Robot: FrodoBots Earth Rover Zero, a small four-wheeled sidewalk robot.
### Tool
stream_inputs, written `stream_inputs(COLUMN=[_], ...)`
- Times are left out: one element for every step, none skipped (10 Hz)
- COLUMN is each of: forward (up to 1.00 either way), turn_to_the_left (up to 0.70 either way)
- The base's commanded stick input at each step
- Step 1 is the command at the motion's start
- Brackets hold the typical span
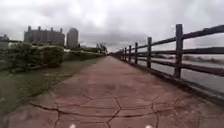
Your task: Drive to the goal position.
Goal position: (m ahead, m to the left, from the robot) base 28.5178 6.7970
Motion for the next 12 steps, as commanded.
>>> stream_inputs(forward=[0.98,0.98,0.98,0.98,0.98,0.98,0.98,0.98,0.98,0.98,0.98,0.98], turn_to_the_left=[-0.11,-0.37,-0.39,-0.39,-0.39,-0.39,-0.27,-0.11,-0.03,0.0,0.0,0.0])
